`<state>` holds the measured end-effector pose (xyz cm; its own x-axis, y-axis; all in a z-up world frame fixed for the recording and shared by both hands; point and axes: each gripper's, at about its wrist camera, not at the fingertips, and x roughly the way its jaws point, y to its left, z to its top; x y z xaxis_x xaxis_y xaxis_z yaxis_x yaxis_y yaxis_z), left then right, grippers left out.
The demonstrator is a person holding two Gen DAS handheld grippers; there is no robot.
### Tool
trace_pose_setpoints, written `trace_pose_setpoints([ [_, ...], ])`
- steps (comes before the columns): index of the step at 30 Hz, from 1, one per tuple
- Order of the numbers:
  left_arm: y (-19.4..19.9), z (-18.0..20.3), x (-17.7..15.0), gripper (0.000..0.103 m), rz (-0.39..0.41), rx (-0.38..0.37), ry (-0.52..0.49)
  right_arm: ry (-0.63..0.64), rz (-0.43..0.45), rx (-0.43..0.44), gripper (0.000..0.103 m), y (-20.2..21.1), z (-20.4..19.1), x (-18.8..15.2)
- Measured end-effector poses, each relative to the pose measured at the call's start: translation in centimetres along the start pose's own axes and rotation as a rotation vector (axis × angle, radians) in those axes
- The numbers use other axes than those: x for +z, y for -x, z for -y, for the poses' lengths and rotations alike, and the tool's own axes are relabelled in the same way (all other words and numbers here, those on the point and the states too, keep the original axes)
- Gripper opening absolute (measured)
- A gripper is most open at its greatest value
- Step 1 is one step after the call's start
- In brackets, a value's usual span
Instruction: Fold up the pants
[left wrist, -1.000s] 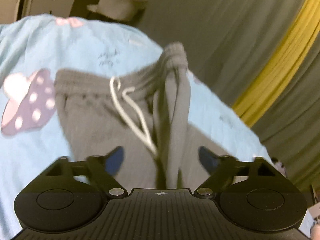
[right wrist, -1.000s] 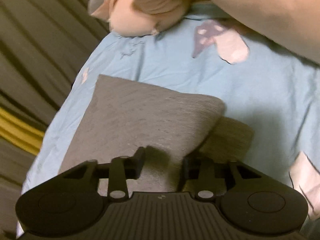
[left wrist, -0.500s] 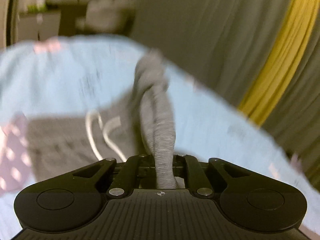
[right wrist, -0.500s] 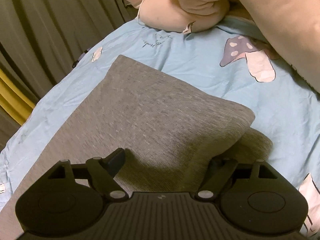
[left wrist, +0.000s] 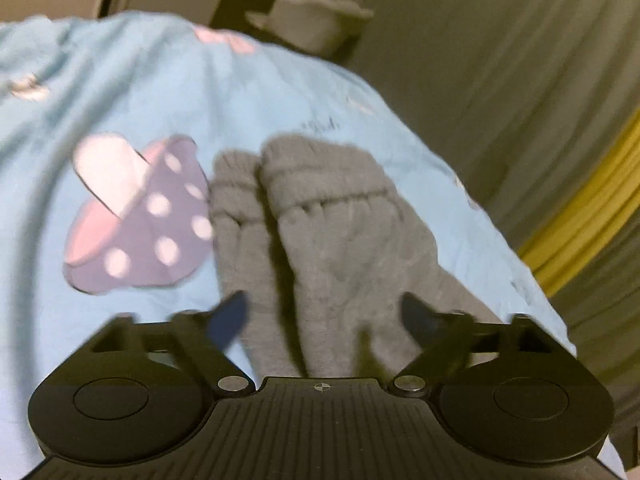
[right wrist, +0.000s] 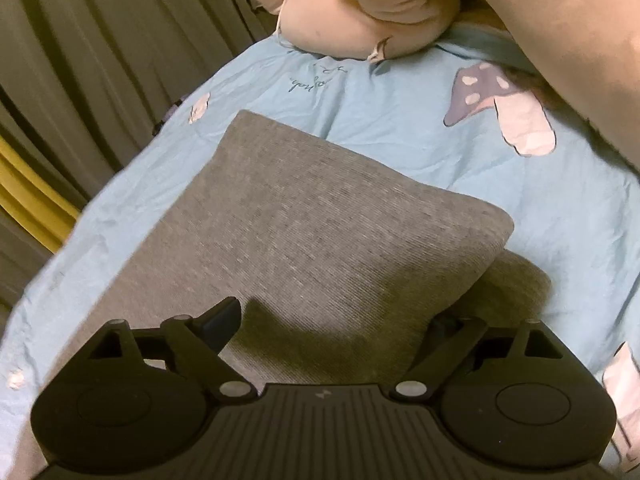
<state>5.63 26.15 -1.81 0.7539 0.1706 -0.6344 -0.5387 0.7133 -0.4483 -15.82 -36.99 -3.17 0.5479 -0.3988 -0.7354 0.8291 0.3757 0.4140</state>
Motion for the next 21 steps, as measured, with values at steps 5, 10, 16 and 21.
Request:
trace_pose_setpoints([
  [5, 0.2, -3.4, 1.0, 0.098, -0.054, 0.035, 0.045, -0.148, -0.041, 0.120, 0.095, 0.7, 2.9, 0.6],
  [10, -1.0, -4.5, 1.7, 0.098, -0.112, -0.041, 0.118, -0.250, -0.106, 0.174, 0.095, 1.7, 5.4, 1.2],
  [16, -2.7, -2.0, 2.0, 0.100, -0.170, -0.028, 0.030, -0.317, -0.124, 0.162, 0.095, 2.7, 8.2, 2.1],
  [21, -1.6, -1.0, 1.5, 0.092, -0.145, -0.058, 0.043, -0.343, -0.125, 0.151, 0.094, 2.9, 9.4, 2.6],
])
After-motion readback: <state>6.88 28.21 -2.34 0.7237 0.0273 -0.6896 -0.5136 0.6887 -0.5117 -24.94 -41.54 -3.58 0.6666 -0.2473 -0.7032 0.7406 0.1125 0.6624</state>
